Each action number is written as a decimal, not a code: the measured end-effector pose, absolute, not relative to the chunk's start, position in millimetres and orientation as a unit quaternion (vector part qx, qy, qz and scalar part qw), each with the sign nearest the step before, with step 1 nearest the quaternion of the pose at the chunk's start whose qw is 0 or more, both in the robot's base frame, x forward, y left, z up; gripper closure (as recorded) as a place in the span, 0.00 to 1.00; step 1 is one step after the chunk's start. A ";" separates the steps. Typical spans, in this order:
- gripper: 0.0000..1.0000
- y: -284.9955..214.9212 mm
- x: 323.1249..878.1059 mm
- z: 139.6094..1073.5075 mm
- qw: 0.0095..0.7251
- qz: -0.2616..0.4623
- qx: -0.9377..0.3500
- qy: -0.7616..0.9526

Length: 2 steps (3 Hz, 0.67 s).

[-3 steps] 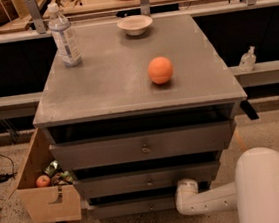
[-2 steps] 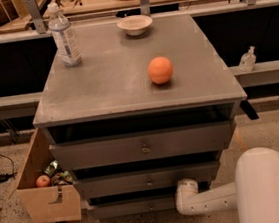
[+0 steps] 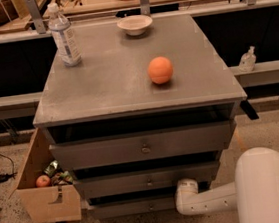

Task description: Open bottom drawer

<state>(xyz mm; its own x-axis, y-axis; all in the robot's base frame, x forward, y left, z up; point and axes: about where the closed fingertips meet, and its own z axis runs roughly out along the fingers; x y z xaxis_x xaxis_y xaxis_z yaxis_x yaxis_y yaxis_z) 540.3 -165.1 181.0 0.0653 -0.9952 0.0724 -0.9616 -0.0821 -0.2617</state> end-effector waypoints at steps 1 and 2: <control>1.00 -165.1 540.2 181.0 0.072 -0.117 -0.726 0.674; 1.00 -165.1 540.2 181.1 0.072 -0.117 -0.726 0.674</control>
Offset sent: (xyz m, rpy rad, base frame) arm -0.2273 -0.0410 0.1016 -0.0147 0.4442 0.2638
